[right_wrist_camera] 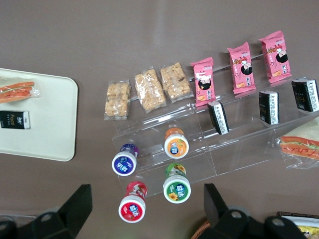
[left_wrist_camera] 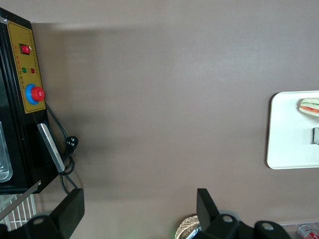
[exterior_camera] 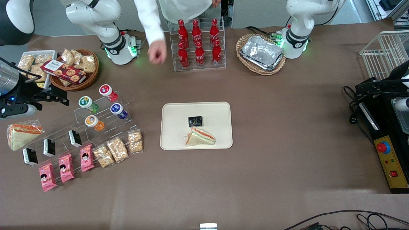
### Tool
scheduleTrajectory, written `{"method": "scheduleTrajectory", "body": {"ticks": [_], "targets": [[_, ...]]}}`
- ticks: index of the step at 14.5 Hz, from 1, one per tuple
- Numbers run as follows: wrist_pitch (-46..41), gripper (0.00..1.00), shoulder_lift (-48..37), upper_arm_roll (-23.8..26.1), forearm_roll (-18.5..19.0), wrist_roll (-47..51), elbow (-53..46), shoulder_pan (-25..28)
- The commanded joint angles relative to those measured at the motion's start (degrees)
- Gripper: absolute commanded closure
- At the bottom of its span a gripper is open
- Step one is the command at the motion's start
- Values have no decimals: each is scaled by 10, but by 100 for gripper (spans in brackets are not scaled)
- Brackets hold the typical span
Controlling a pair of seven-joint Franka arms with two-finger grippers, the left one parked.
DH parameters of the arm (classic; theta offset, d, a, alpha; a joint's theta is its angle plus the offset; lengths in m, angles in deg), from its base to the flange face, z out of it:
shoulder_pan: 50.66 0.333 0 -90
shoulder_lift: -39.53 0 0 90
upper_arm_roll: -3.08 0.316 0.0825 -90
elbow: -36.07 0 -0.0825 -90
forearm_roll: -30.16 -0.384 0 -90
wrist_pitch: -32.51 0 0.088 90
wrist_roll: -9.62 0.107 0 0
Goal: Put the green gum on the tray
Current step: 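Move the right gripper toward the acrylic rack of snack cups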
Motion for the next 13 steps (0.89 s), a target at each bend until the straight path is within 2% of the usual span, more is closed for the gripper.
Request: {"method": "scheduleTrajectory", "body": {"ticks": [1, 4, 7, 13], "targets": [[3, 0, 3, -4, -14, -9, -7, -1], [-1, 0, -1, -3, -15, -10, -7, 2], [-42, 0, -20, -1, -16, -10, -1, 3], [-57, 0, -115, -3, -16, -50, 63, 2]]}}
